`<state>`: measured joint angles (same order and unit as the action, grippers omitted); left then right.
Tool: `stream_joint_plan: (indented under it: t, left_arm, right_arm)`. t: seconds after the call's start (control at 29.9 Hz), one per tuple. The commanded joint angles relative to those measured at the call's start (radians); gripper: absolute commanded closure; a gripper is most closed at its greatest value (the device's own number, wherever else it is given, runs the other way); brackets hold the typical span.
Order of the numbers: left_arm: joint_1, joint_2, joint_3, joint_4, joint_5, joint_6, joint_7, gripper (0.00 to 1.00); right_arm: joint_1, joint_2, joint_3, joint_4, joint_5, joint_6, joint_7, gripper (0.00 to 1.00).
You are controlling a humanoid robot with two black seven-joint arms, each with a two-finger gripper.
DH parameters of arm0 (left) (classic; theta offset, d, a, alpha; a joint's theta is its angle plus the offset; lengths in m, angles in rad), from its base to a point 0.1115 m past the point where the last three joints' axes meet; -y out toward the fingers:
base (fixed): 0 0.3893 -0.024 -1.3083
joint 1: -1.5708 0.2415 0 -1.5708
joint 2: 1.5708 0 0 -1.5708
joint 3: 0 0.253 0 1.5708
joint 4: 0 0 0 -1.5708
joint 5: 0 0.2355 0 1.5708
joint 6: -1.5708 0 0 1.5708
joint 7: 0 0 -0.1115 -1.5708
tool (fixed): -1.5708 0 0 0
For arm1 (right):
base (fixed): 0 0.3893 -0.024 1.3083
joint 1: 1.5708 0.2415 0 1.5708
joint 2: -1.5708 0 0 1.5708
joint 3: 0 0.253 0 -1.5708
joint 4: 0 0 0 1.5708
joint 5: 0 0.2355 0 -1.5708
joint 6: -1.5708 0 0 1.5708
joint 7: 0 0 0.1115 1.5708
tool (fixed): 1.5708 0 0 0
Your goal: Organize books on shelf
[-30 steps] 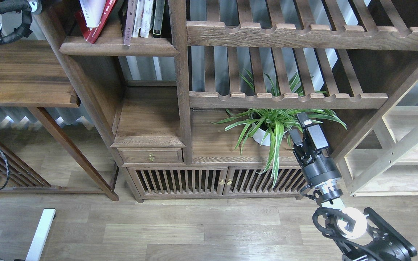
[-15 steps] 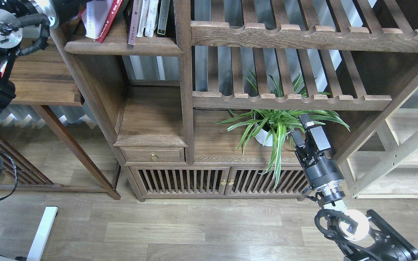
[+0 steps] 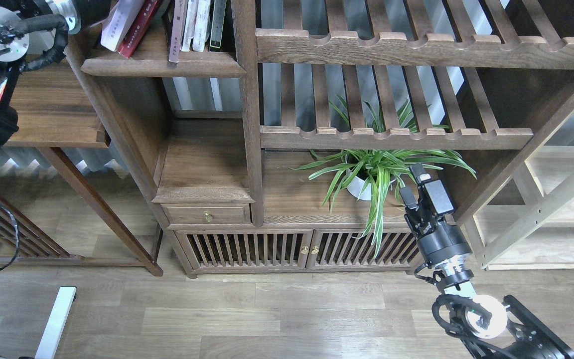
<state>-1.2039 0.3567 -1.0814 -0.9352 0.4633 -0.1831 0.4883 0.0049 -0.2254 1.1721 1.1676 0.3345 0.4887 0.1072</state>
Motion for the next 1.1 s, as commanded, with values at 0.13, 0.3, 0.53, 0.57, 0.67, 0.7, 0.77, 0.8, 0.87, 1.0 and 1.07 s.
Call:
stream_joint_plan:
  t: [0.13, 0.3, 0.53, 0.57, 0.67, 0.7, 0.77, 0.8, 0.87, 1.0, 1.07]
  left_arm:
    - [0.049, 0.096, -0.017, -0.117, -0.003, -0.001, 0.0, 0.36]
    - [0.101, 0.133, -0.025, -0.163, -0.005, -0.004, 0.0, 0.34]
    - [0.164, 0.134, -0.058, -0.215, -0.011, -0.01, 0.0, 0.32]
    - [0.171, 0.134, -0.064, -0.229, -0.02, -0.01, 0.0, 0.32]
    - [0.201, 0.134, -0.08, -0.276, -0.046, -0.012, 0.0, 0.32]
    - [0.21, 0.136, -0.087, -0.295, -0.049, -0.012, 0.0, 0.32]
    - [0.237, 0.134, -0.112, -0.339, -0.051, -0.012, 0.0, 0.32]
    - [0.251, 0.134, -0.126, -0.361, -0.051, -0.012, 0.0, 0.32]
    - [0.293, 0.133, -0.167, -0.402, -0.061, -0.012, 0.0, 0.32]
    - [0.386, 0.13, -0.245, -0.503, -0.156, -0.015, 0.0, 0.32]
    - [0.431, 0.127, -0.278, -0.539, -0.187, -0.016, 0.0, 0.32]
  right_arm:
    - [-0.005, 0.0, 0.0, -0.002, -0.002, 0.0, 0.0, 0.0]
    - [-0.005, 0.003, -0.002, -0.002, -0.003, 0.0, 0.0, 0.0]
    - [-0.006, 0.003, -0.002, -0.002, -0.003, 0.0, 0.0, 0.0]
    - [-0.008, 0.003, -0.002, -0.002, -0.003, 0.0, 0.0, 0.0]
    - [-0.008, 0.003, -0.002, -0.002, -0.005, 0.0, 0.0, 0.0]
    - [-0.008, 0.003, -0.002, 0.0, -0.005, 0.0, 0.0, 0.0]
    - [-0.006, 0.003, -0.003, 0.0, -0.005, 0.0, 0.0, 0.0]
    - [-0.006, 0.005, -0.003, 0.0, -0.005, 0.0, 0.0, 0.0]
    - [-0.006, 0.006, -0.006, 0.004, -0.005, 0.0, -0.001, 0.0]
    - [-0.005, 0.003, -0.009, 0.023, -0.003, 0.0, 0.0, 0.0]
    - [-0.005, 0.005, -0.014, 0.029, -0.003, 0.0, -0.001, 0.0]
